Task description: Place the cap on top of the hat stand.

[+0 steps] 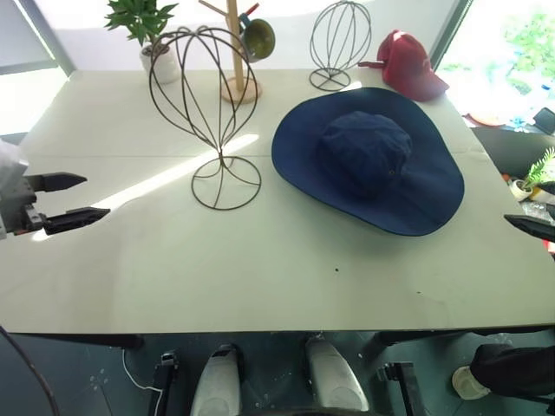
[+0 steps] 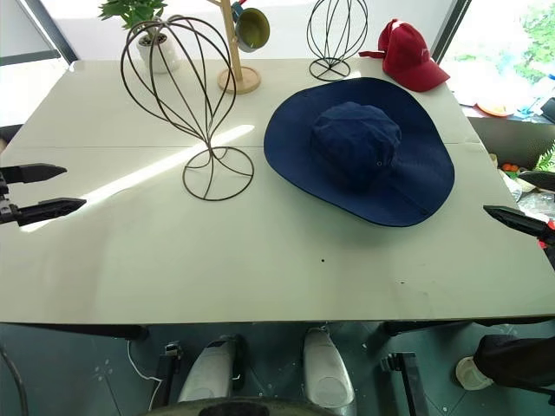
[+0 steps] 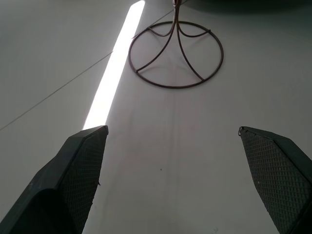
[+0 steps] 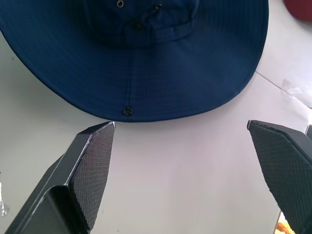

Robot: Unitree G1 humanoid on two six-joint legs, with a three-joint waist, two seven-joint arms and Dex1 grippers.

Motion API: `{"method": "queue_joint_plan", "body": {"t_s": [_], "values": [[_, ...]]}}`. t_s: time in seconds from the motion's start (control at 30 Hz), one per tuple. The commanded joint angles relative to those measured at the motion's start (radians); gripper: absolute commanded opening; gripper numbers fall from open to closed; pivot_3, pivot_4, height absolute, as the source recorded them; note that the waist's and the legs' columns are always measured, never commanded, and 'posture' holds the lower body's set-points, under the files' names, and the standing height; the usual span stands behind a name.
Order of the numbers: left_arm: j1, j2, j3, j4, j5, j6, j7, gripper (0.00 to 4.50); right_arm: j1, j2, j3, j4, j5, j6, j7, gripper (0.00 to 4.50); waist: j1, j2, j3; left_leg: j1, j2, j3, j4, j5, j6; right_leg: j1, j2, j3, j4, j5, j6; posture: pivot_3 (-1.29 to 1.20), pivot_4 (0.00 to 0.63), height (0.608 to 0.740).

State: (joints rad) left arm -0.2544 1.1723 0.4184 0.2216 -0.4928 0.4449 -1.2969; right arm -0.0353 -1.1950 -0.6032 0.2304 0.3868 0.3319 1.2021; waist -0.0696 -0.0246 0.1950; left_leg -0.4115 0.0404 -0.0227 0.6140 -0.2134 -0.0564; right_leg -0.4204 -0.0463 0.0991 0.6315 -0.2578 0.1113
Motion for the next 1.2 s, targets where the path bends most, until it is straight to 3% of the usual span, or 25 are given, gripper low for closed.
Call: {"method": "queue_joint_plan", "body": {"t_s": [0.03, 0.37, 0.7, 0.87, 0.93, 1.2], "values": [[-0.023, 0.012, 0.024, -0.016, -0.015, -0.009, -0.008, 4.50, 0.010, 0.003, -0.045, -0.007, 0.001, -0.021, -0.003, 4.45, 0.000, 0.000, 0.000, 0.000, 0.000, 0.000, 0.000, 0.000, 0.000, 0.000, 0.000, 0.000, 0.000, 0.000, 0.000, 0.00, 0.150, 0.739], [-0.176, -0.008, -0.045, -0.034, -0.076, 0.109, -0.022, 4.50, 0.058, 0.013, -0.088, -0.079, -0.006, -0.014, -0.044, 4.45, 0.001, 0.000, 0.000, 0.000, 0.000, 0.000, 0.002, 0.000, 0.000, 0.000, 0.000, 0.000, 0.002, 0.000, 0.000, 0.00, 0.150, 0.739], [-0.213, -0.053, -0.141, -0.343, -0.233, 0.269, -0.058, 4.50, 0.201, 0.099, -0.105, -0.598, -0.053, 0.092, -0.181, 4.45, 0.001, 0.000, 0.000, 0.001, 0.000, -0.001, 0.002, 0.000, 0.000, 0.001, 0.002, 0.000, 0.005, 0.000, 0.002, 0.00, 0.150, 0.739], [-0.313, -0.093, -0.239, -0.374, -0.269, 0.318, -0.078, 4.50, 0.196, 0.134, 0.061, -0.819, -0.134, 0.203, -0.346, 4.45, 0.002, -0.001, 0.000, 0.001, 0.000, -0.001, 0.010, 0.000, 0.000, 0.002, 0.002, 0.000, 0.010, 0.000, 0.001, 0.00, 0.150, 0.739], [-0.331, -0.103, -0.278, -0.384, -0.263, 0.312, -0.102, 4.50, 0.188, 0.154, 0.189, -0.859, -0.212, 0.195, -0.418, 4.45, 0.002, -0.002, 0.000, 0.001, 0.000, -0.002, 0.013, 0.000, 0.000, 0.003, 0.002, 0.001, 0.010, -0.001, 0.001, 0.00, 0.150, 0.739], [-0.361, -0.134, -0.322, -0.403, -0.261, 0.312, -0.108, 4.50, 0.021, 0.245, 0.549, -0.765, -0.455, 0.177, -0.598, 4.45, 0.001, -0.002, -0.001, -0.001, 0.000, -0.002, 0.014, 0.000, 0.000, 0.001, 0.001, 0.001, 0.012, -0.001, 0.001, 0.00, 0.150, 0.739]]}}
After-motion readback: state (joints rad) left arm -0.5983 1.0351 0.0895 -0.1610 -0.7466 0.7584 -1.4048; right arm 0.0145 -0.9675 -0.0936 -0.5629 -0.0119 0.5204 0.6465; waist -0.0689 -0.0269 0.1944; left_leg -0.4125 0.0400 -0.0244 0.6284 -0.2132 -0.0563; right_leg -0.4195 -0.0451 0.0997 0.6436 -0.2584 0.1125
